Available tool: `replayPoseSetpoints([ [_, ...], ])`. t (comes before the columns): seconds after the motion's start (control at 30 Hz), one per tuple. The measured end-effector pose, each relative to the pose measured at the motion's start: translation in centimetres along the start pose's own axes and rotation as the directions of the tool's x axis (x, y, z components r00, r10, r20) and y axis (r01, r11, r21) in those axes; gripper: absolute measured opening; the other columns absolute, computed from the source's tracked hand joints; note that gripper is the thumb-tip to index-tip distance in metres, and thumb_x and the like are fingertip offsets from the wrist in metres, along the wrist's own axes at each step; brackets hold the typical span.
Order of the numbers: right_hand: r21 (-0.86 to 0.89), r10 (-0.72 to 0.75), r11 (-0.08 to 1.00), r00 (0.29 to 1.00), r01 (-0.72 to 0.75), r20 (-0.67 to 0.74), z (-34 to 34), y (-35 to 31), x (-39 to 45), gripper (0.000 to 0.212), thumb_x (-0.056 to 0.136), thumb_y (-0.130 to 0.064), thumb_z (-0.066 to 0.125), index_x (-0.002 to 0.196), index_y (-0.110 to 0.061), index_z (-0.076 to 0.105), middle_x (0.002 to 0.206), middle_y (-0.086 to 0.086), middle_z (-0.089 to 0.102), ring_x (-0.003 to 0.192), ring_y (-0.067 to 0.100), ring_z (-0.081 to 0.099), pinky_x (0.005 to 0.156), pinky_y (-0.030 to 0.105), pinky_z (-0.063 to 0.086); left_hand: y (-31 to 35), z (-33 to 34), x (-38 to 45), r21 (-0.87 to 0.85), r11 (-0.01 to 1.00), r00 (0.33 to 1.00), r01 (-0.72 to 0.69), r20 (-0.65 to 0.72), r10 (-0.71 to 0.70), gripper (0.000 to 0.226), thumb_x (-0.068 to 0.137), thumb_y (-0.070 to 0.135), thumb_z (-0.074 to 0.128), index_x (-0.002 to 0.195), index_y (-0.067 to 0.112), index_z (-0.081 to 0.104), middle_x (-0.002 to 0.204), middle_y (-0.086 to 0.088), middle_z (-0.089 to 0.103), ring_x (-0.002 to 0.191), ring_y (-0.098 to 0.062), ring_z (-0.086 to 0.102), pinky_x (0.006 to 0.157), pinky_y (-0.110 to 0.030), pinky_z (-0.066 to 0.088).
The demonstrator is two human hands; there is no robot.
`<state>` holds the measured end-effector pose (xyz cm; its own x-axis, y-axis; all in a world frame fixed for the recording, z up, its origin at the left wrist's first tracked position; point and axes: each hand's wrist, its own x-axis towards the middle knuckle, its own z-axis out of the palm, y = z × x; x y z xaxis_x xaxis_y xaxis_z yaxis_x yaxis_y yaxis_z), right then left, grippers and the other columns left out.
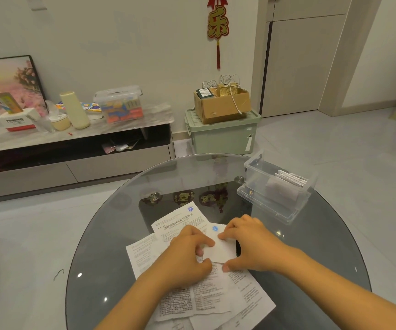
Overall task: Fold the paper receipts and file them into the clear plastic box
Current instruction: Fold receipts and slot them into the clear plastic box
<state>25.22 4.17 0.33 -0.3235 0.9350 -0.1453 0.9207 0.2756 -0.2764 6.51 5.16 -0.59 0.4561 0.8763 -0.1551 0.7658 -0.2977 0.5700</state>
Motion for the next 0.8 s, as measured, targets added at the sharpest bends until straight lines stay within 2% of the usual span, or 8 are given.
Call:
replayPoseSetpoints([
  [0.13,0.094,-0.011,0.996,1.000,0.012,-0.005,0.0,0.3,0.0,0.044,0.080,-0.051,0.062,0.120,-0.035,0.058,0.124,-0.010,0.051,0.112,0.012,0.040,0.095,0.026,0.035,-0.3,0.1,0.0,0.033,0.999,1.000,0.000,0.006,0.000,0.042,0.082,0.045,0.062,0.122,0.039,0.053,0.119,0.020,0.031,0.109,-0.006,0.037,0.095,-0.026,0.041],
  [0.3,0.277,0.053,0.960,0.998,-0.038,-0.046,-0.5,0.6,0.4,0.017,0.091,-0.034,0.050,0.089,-0.027,0.065,0.085,-0.010,0.063,0.065,0.006,0.052,0.061,0.022,0.044,0.4,0.5,0.1,-0.002,1.000,0.997,0.018,-0.072,-0.019,0.018,0.087,0.053,0.054,0.095,0.037,0.055,0.117,0.022,0.039,0.112,-0.008,0.033,0.091,-0.024,0.034],
  [0.37,0.297,0.087,0.953,0.993,-0.060,-0.079,-0.1,0.8,0.8,0.013,0.094,-0.033,0.048,0.088,-0.029,0.059,0.083,-0.012,0.061,0.068,0.005,0.055,0.062,0.021,0.047,0.6,0.9,0.3,-0.029,0.999,0.989,0.042,-0.140,-0.046,0.014,0.090,0.049,0.051,0.086,0.036,0.048,0.106,0.019,0.045,0.105,-0.009,0.039,0.088,-0.023,0.037],
  [0.43,0.326,0.122,0.942,0.987,-0.083,-0.100,0.6,1.1,1.3,0.009,0.093,-0.034,0.051,0.098,-0.031,0.058,0.096,-0.011,0.064,0.082,0.006,0.059,0.074,0.028,0.053,0.6,1.3,0.7,-0.042,0.997,0.977,0.058,-0.205,-0.066,0.017,0.091,0.044,0.054,0.104,0.036,0.049,0.108,0.019,0.047,0.105,-0.008,0.044,0.093,-0.026,0.041],
  [0.5,0.335,0.142,0.937,0.983,-0.096,-0.116,1.0,1.1,1.7,0.022,0.091,-0.033,0.056,0.114,-0.034,0.054,0.114,-0.011,0.062,0.100,0.009,0.057,0.086,0.032,0.051,0.7,1.5,0.9,-0.065,0.995,0.967,0.071,-0.240,-0.085,0.043,0.090,0.037,0.057,0.128,0.035,0.038,0.123,0.017,0.042,0.113,-0.006,0.043,0.101,-0.028,0.040],
  [0.57,0.315,0.155,0.943,0.979,-0.106,-0.134,1.2,1.1,2.1,0.039,0.088,-0.032,0.061,0.125,-0.035,0.048,0.126,-0.010,0.054,0.116,0.012,0.048,0.096,0.032,0.045,0.7,1.6,1.1,-0.024,0.999,0.965,0.041,-0.258,-0.045,0.050,0.091,0.031,0.058,0.135,0.034,0.033,0.134,0.015,0.032,0.125,-0.005,0.034,0.107,-0.025,0.033],
  [0.7,0.221,0.126,0.972,0.970,-0.078,-0.210,1.2,1.0,2.3,0.039,0.084,-0.037,0.066,0.121,-0.034,0.054,0.121,-0.010,0.042,0.117,0.011,0.035,0.097,0.024,0.038,0.2,1.6,1.1,0.117,0.992,0.973,-0.054,-0.216,0.078,0.033,0.093,0.036,0.053,0.126,0.035,0.051,0.136,0.018,0.034,0.130,-0.004,0.026,0.110,-0.023,0.021],
  [0.8,0.061,0.016,0.998,0.990,-0.008,-0.142,0.7,1.4,2.0,0.043,0.087,-0.045,0.059,0.128,-0.031,0.055,0.120,-0.011,0.047,0.114,0.011,0.034,0.095,0.024,0.034,-0.2,1.7,1.2,0.201,0.977,0.982,-0.068,-0.160,0.101,0.042,0.093,0.047,0.049,0.133,0.035,0.045,0.137,0.020,0.039,0.128,-0.002,0.028,0.110,-0.025,0.016],
])
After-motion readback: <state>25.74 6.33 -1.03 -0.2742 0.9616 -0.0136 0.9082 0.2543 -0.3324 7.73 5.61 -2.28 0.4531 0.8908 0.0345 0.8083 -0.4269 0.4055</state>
